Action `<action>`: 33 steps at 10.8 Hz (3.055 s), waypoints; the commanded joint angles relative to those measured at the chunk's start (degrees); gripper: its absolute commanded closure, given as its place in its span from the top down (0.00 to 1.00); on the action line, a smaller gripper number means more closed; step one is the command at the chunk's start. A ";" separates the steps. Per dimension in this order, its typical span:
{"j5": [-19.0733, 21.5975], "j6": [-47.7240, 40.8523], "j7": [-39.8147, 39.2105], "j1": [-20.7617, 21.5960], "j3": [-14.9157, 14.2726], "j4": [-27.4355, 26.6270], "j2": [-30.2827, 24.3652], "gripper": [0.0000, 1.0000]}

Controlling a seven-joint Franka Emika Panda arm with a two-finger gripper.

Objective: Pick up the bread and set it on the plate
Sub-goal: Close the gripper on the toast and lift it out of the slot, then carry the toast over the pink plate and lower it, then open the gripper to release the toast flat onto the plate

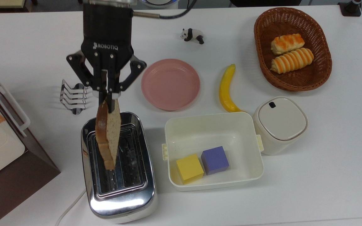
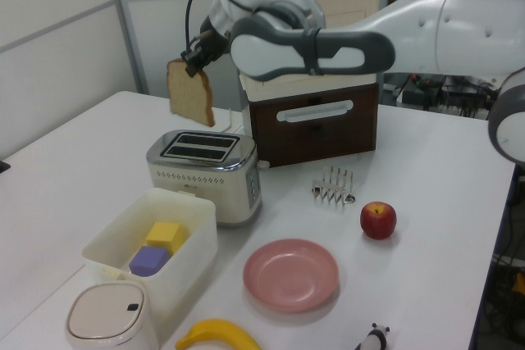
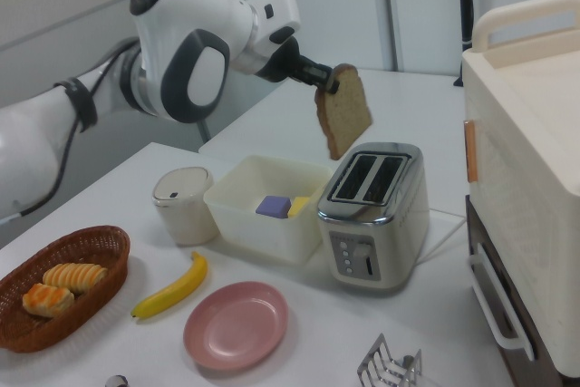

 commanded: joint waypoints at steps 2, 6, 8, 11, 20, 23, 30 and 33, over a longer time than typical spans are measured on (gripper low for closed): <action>1.86 -4.88 1.23 0.86 0.91 -16.00 -11.28 0.00; 6.17 -8.30 -3.50 -0.54 3.11 -28.15 -18.06 0.00; 8.71 -13.74 -7.09 -0.54 3.11 -30.70 -19.90 0.00; 11.19 -20.07 -9.31 -0.37 3.11 -30.54 -21.57 0.00; 19.71 -25.37 -9.49 3.84 3.11 -37.21 -19.39 0.00; 21.91 -24.93 -8.79 5.17 2.93 -36.69 -16.14 0.00; 24.20 -23.96 -8.17 5.17 1.44 -34.85 -14.37 1.00; 24.02 -24.14 -8.26 5.08 0.82 -33.62 -14.72 1.00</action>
